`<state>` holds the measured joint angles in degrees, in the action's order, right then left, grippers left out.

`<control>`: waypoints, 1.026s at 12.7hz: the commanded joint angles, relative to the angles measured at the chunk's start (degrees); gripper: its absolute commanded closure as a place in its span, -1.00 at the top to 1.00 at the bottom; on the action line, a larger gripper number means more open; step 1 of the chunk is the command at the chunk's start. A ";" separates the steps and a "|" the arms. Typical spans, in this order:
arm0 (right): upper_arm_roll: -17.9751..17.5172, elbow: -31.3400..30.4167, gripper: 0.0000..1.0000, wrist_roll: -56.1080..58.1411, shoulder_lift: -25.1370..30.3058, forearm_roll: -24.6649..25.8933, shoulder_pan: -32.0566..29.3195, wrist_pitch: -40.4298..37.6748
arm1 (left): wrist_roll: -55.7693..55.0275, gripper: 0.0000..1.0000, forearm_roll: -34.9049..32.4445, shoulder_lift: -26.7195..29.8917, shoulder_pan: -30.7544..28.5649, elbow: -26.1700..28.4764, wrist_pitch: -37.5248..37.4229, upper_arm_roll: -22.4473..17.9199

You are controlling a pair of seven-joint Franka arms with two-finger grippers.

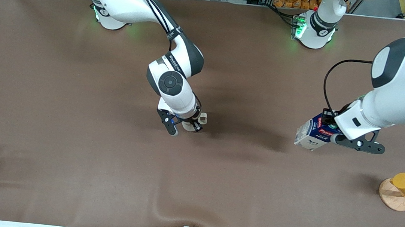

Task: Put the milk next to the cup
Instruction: 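Carry the mug with the right gripper while the left gripper carries the milk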

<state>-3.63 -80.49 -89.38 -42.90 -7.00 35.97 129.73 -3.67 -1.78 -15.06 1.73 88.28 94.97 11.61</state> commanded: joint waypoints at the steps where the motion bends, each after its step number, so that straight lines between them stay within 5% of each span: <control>1: 0.20 5.15 -1.00 -0.79 -4.20 -4.14 -0.02 -0.53 | -0.38 -0.36 0.99 0.65 -0.24 -0.57 -1.36 1.48; 3: 0.29 5.95 -1.00 -0.70 -4.65 -4.95 -0.20 -0.79 | -1.42 -0.35 1.08 0.82 -0.41 -0.48 -1.45 2.45; 4: 0.29 5.95 -0.24 -0.27 -4.65 -4.61 -0.11 -0.88 | -2.56 -0.35 1.08 0.82 -0.33 -0.48 -1.45 2.80; 5: 0.29 5.87 0.99 -0.09 -4.65 -4.51 -0.28 -0.88 | -3.88 -0.35 1.08 1.00 -0.33 -0.48 -1.45 3.50; 13: 0.12 6.48 1.00 4.10 1.13 -4.95 -4.23 -7.12 | -14.16 -0.30 1.08 0.29 0.11 0.66 -1.54 12.02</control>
<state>-2.63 -73.50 -88.61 -45.55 -10.79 34.21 124.86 -16.30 -1.72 -15.11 1.99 88.75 94.09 22.06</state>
